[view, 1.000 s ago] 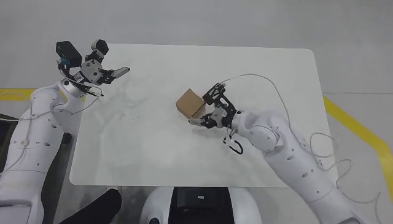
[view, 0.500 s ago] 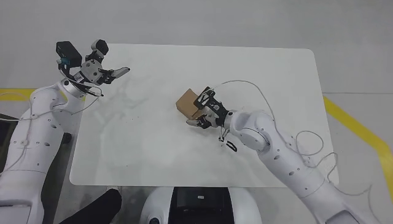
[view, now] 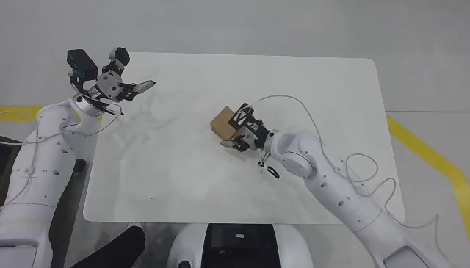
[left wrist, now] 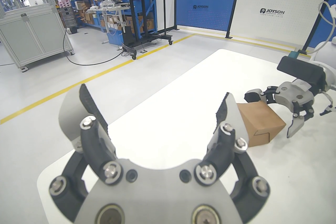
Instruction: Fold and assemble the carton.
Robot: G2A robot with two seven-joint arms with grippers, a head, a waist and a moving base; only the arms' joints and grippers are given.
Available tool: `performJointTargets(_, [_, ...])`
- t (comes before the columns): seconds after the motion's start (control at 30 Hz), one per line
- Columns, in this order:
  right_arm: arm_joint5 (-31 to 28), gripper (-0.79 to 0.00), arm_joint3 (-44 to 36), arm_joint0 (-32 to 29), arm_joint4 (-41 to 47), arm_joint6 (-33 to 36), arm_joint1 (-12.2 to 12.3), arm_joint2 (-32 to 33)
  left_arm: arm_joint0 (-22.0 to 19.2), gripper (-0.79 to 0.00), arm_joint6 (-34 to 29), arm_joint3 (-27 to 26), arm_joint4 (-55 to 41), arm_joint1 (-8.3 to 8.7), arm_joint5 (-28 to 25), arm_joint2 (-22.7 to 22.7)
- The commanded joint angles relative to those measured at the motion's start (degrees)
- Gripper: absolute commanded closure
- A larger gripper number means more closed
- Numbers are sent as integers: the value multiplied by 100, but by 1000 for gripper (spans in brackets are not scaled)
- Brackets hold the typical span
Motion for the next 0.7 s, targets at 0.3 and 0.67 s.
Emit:
performJointTargets(0.3, [-55, -480, 30, -15, -28, 38, -49, 44, 0, -785, 0, 0, 0, 0, 0, 0])
performJointTargets(0.67, [-89, -222, -51, -33, 72, 47, -102, 119, 0, -785, 0, 0, 0, 0, 0, 0])
